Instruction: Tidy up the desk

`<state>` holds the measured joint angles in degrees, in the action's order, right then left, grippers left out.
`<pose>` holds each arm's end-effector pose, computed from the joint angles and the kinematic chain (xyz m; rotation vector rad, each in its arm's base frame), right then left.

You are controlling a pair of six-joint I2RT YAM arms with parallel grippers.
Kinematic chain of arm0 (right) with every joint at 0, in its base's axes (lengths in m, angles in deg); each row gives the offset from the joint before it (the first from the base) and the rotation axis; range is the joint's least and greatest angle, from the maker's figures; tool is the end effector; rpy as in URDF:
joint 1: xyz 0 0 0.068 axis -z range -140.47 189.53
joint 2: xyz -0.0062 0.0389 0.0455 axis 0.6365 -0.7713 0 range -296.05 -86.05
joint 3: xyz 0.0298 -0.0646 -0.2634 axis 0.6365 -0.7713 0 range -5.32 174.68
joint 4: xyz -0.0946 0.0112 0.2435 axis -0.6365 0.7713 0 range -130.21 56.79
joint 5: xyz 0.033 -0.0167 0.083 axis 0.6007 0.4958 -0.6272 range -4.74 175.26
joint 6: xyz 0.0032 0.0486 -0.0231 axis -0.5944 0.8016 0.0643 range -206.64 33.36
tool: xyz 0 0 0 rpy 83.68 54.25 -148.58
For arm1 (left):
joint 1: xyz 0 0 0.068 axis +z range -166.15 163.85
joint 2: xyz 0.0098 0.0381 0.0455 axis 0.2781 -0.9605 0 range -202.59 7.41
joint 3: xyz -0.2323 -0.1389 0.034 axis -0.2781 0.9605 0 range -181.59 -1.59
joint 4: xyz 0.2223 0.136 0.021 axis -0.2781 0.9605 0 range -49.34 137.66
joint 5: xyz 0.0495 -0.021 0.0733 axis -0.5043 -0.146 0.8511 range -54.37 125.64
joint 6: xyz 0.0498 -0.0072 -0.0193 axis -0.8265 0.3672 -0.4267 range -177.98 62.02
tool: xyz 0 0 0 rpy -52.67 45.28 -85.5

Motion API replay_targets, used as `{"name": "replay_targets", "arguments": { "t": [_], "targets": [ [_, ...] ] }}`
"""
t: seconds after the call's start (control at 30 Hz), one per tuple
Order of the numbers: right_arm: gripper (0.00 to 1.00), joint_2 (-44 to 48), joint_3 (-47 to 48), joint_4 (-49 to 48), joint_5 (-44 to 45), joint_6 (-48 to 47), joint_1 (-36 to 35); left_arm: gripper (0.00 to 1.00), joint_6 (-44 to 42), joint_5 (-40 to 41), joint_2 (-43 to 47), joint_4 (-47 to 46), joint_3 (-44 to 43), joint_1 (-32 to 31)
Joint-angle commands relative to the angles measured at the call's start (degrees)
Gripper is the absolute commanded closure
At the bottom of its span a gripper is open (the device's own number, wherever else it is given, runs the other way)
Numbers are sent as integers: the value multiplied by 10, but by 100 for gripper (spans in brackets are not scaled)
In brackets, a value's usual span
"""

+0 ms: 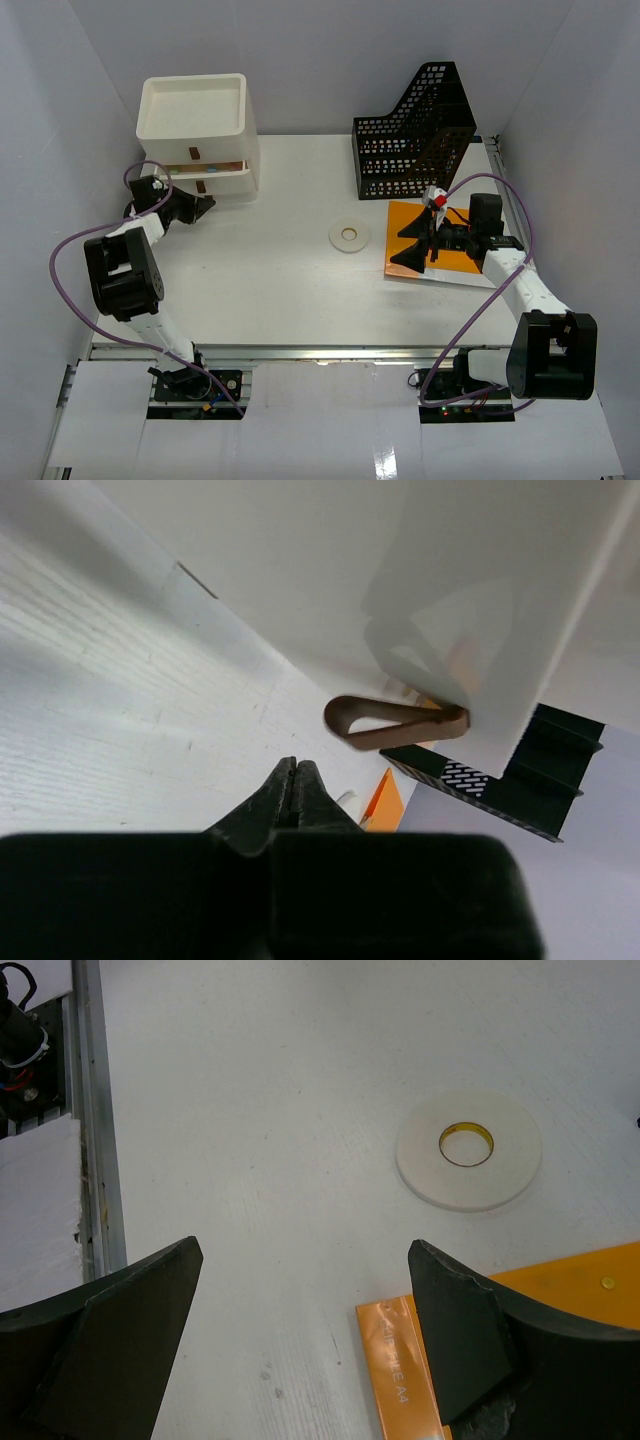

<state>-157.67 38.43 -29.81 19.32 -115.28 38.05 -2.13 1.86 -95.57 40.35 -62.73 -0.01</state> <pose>0.2498 0.0391 0.2478 -1.0420 1.6347 0.9557 0.3699 0.0863 0.1834 -1.1166 2.0812 -1.0259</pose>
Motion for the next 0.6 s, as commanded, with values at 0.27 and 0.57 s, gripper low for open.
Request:
{"name": "replay_targets", "arguments": {
  "t": [0.27,0.57],
  "targets": [
    [10,-1,26,5,-5,-10,6,42,-2,92,-34,51,-143,-2],
    [10,-5,27,10,-1,-14,8,36,-2,91,-55,47,-181,-2]
  ]
}}
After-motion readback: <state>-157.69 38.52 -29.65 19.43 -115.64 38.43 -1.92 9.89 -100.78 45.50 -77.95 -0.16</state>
